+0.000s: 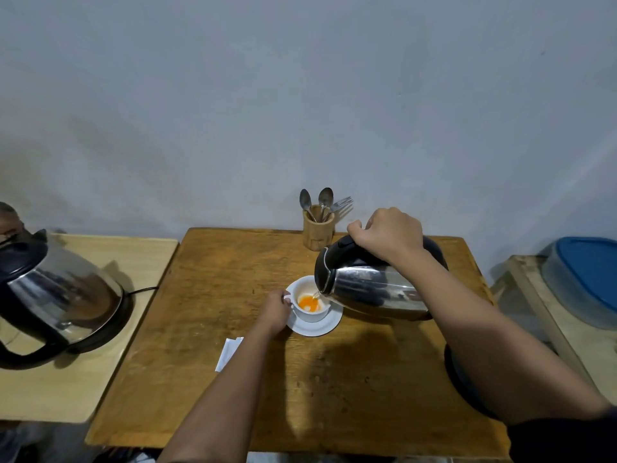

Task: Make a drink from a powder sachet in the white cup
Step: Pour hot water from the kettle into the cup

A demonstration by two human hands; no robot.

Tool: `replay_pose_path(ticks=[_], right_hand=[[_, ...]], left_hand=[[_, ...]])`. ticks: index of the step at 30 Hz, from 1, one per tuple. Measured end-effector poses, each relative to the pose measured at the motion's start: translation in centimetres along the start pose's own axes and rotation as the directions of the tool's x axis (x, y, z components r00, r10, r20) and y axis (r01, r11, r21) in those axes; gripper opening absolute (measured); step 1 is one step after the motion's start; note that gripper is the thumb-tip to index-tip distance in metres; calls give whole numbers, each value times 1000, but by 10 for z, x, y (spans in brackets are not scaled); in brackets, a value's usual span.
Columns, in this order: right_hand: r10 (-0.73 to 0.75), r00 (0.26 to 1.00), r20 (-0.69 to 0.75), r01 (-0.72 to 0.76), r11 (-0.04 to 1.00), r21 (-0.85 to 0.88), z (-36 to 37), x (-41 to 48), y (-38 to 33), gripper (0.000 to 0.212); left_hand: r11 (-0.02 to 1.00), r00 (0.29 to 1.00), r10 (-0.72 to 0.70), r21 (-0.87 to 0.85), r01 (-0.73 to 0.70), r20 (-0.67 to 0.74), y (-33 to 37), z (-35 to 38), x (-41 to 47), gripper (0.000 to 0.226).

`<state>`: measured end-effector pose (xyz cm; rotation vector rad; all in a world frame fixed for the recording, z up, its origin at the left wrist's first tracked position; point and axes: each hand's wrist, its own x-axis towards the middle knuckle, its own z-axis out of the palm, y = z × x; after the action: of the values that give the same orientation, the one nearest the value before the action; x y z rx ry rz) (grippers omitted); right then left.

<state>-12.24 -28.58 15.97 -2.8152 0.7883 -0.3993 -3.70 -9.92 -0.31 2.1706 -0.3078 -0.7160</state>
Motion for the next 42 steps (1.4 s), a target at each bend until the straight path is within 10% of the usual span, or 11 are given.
replay_pose_path(ticks=[42], right_hand=[[14,1000,-21,-16,997,-70,-5,-7,-7,50]], left_hand=[[999,1000,-30,38,30,4,5,-1,-1,30]])
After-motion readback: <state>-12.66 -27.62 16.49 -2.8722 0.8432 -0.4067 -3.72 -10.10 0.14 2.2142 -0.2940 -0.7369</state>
